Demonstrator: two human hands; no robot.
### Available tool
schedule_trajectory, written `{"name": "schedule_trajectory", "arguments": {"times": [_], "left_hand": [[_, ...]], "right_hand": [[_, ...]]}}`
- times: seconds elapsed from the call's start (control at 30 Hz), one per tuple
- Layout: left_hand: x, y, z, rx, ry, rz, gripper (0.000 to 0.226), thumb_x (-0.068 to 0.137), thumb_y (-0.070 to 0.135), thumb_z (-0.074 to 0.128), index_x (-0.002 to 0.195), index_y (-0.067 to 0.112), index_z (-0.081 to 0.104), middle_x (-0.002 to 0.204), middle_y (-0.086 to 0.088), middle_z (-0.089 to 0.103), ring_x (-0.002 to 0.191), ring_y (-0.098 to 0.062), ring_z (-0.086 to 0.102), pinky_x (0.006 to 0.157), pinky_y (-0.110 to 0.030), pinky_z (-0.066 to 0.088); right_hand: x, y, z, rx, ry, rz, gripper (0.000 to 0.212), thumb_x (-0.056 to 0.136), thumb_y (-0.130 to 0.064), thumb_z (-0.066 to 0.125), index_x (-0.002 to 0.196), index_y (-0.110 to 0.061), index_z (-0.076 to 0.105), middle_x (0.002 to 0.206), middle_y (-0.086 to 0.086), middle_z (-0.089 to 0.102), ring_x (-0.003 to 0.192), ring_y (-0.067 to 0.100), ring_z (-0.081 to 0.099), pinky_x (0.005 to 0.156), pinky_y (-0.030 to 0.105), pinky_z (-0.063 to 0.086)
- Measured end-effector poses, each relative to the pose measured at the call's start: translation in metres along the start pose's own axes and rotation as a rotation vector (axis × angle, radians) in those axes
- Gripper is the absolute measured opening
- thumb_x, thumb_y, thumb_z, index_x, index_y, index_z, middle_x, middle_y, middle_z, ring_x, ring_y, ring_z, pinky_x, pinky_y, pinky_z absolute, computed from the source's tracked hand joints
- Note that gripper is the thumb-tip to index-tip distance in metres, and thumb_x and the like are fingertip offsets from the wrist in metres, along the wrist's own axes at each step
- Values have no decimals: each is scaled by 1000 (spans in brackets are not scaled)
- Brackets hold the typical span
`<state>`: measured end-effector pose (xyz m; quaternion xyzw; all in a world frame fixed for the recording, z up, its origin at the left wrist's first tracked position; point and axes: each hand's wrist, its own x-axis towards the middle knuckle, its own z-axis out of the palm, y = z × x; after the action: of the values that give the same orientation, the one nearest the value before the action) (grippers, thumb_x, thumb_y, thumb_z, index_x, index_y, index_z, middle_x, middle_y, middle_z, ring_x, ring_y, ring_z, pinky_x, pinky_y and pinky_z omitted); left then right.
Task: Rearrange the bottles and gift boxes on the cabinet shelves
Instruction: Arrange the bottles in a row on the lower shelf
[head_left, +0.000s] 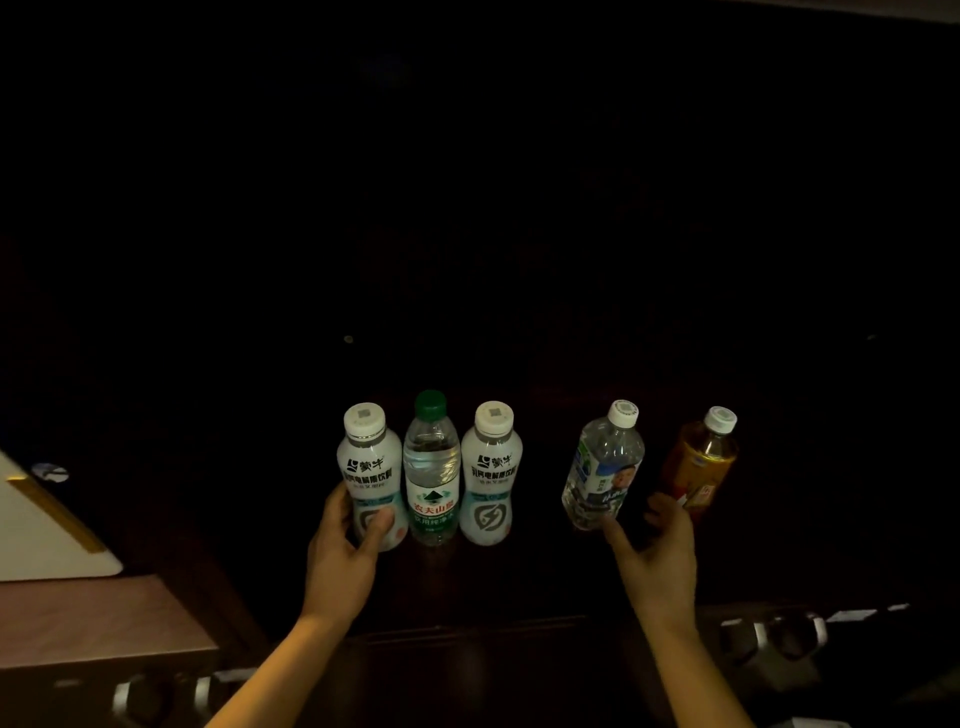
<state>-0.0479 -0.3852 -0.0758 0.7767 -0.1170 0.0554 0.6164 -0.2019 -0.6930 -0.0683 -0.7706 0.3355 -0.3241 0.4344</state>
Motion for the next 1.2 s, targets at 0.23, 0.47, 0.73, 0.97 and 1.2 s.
{"name": "schedule_trajectory", "arguments": {"times": [0.23, 0.47, 0.73, 0.97, 1.2], "left_hand": [[0, 3, -1, 5, 1, 4, 62, 84, 45, 66, 141, 33, 45, 126, 24, 55, 110, 22, 49, 88, -9, 39], [-1, 4, 0, 12, 11, -14, 62, 84, 47, 65, 141, 36, 44, 124, 28, 54, 108, 25, 48, 87, -9, 39], [-3, 7, 0, 40, 19, -8, 63, 83, 49, 63, 142, 34, 43, 127, 23, 54, 107, 25, 48, 84, -9, 39], [-2, 4, 0, 51, 18, -15, 62, 85, 44, 65, 142, 32, 44, 132, 14, 55, 118, -2, 52, 94, -24, 41], [-3, 2, 2, 33, 28, -1, 63, 83, 45, 64, 142, 31, 44, 132, 12, 55, 119, -8, 52, 95, -29, 41]], "right_hand": [[32, -14, 6, 107, -329, -52, 81, 77, -36, 81, 145, -40, 37, 125, -32, 57, 117, -9, 56, 93, 21, 49], [28, -17, 10, 174, -328, -63, 69, 79, -30, 81, 139, -25, 47, 123, -13, 64, 115, 8, 62, 98, 43, 54], [3, -30, 39, 166, -294, -73, 70, 77, -25, 84, 137, -33, 49, 110, -30, 63, 101, -21, 58, 84, 7, 49], [-14, -39, 59, 186, -315, -83, 79, 75, -29, 86, 143, -29, 46, 109, -42, 62, 107, -19, 57, 85, 4, 47], [-10, -40, 36, 197, -313, -58, 107, 64, -61, 81, 154, -31, 30, 137, -24, 49, 125, -6, 47, 102, 22, 43]]}}
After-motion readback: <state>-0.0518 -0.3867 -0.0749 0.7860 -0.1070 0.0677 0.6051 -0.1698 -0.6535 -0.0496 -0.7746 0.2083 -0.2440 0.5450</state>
